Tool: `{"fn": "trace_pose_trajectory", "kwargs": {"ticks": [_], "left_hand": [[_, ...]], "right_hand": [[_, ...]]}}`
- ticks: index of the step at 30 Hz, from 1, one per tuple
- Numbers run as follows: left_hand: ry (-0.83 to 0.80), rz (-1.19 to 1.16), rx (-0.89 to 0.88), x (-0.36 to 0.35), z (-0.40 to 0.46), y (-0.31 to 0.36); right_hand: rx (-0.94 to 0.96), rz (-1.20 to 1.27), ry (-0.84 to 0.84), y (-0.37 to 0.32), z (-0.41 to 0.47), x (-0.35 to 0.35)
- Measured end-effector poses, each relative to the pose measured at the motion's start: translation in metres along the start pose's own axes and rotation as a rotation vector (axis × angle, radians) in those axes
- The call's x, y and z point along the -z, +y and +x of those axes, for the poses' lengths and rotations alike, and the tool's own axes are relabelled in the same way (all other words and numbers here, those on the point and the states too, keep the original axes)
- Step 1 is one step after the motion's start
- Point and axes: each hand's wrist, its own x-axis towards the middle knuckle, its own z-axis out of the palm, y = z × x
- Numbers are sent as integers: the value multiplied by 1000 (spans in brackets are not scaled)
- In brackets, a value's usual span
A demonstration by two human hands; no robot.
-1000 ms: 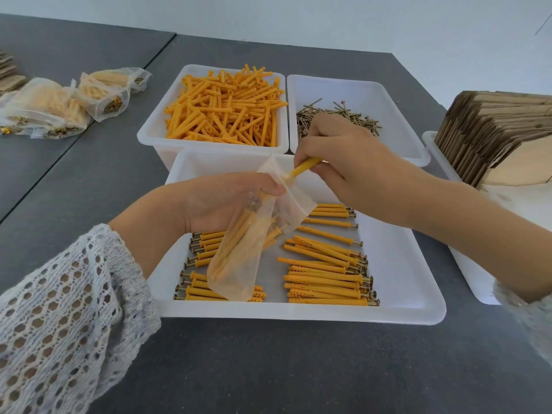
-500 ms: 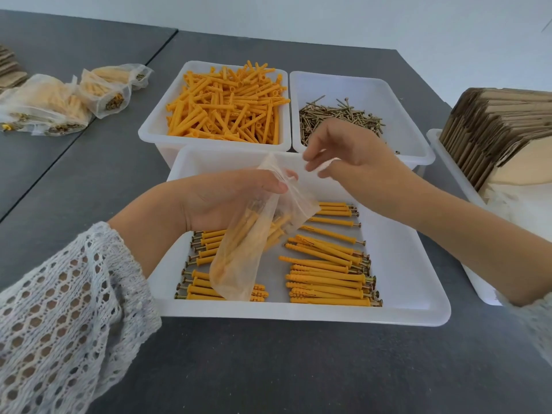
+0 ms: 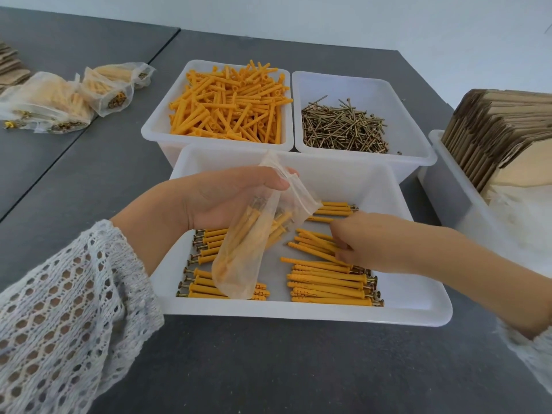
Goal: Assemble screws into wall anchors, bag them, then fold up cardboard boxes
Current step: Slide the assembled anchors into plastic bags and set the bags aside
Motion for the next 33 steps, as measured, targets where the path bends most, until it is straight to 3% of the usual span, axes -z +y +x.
{"fn": "trace_pose_trajectory", "kwargs": {"ticks": [3,6,11,13,15,17,21,23,28,33], "left_hand": [[-113,-345,60,4,5,-1],[-139,-399,47,5,7,-4],[-136,-425,56,3,6,1],[-98,-360,63,2,5,1],[19,-99,58,1,7,-2],[74,-2,42,-1,7,-1],[39,-105,76,-5,5,6],[28,-119,57,-5,4,7],[-154,-433,37,-2,2,5],[-195,-293,22,-10,8,12]], "right_hand": [[-17,-112,-29,-4,1,-3],[-23,-185,-28,-7,0,-3],[-20,-29,-12,-2,-8,8],[-53,29,27,4,-13,22],[-158,158,136,15,-19,40],[-207,212,235,28,-27,62],[-116,195,315,40,-45,98],[-51,215,277,28,-48,105],[101,163,220,-8,-37,101],[192,130,202,-33,-25,103]]}}
